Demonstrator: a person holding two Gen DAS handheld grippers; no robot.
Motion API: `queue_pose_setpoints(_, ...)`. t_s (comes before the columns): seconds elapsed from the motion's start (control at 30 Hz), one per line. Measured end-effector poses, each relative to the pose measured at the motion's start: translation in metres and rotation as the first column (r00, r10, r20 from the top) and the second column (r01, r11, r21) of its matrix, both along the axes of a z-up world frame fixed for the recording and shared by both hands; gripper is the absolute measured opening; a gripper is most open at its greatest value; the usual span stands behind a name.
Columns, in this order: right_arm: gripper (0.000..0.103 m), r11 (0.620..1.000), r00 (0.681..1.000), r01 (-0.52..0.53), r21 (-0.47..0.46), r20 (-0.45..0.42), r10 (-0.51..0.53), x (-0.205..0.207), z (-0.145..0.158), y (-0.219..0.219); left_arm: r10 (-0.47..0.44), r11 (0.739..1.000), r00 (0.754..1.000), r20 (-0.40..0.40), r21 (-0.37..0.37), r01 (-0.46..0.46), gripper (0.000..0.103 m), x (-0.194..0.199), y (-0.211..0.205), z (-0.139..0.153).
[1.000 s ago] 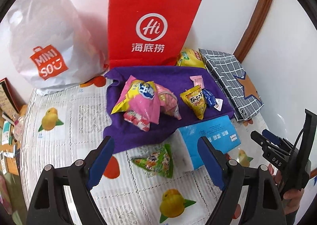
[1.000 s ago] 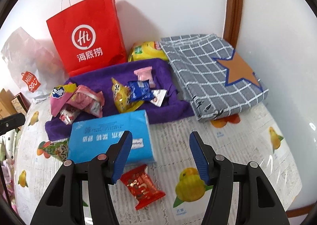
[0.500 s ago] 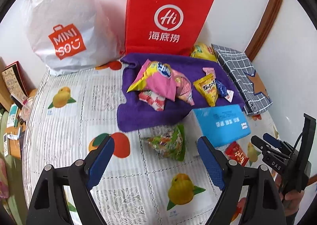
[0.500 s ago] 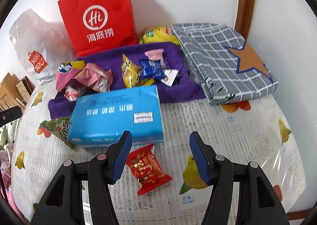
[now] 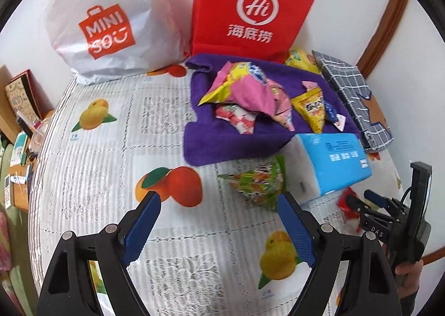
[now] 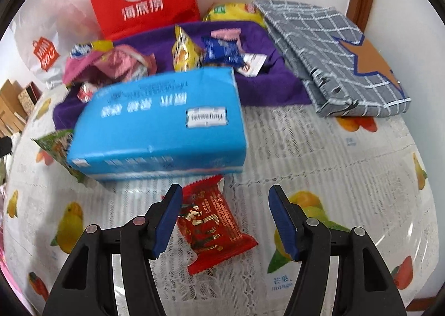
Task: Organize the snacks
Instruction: 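Grasp the red wrapped packet with the right gripper while the left grasps the green triangular bag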
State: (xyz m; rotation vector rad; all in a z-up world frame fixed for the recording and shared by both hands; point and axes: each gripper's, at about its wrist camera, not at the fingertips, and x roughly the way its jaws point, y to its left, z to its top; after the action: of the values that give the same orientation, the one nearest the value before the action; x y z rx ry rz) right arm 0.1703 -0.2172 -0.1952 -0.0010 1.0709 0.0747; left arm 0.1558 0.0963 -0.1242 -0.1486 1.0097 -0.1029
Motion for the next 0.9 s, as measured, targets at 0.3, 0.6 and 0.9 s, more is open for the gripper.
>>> queue_pose_setpoints(0.3, 0.068, 0.999, 1.0, -0.006, 0.054, -0.016, 0.007, -0.002, -0.01, -0.005, 0.016, 1.0, 1.0, -0.017, -0.02, -0.017, 0.084, 0.005, 0.009, -0.011)
queue_pose_setpoints(0.6, 0.077, 0.991, 0.991, -0.133, -0.018, 0.027, 0.134, -0.019, -0.017, 0.014, -0.036, 0.999, 0.999, -0.019, -0.008, 0.035, 0.084, 0.017, -0.015, -0.024)
queue_pose_setpoints(0.9, 0.069, 0.988, 0.986, -0.154, 0.0, 0.066, 0.154, -0.031, -0.017, 0.002, -0.11, 0.992, 0.994, -0.024, 0.063, 0.111, 0.084, 0.034, -0.053, -0.033)
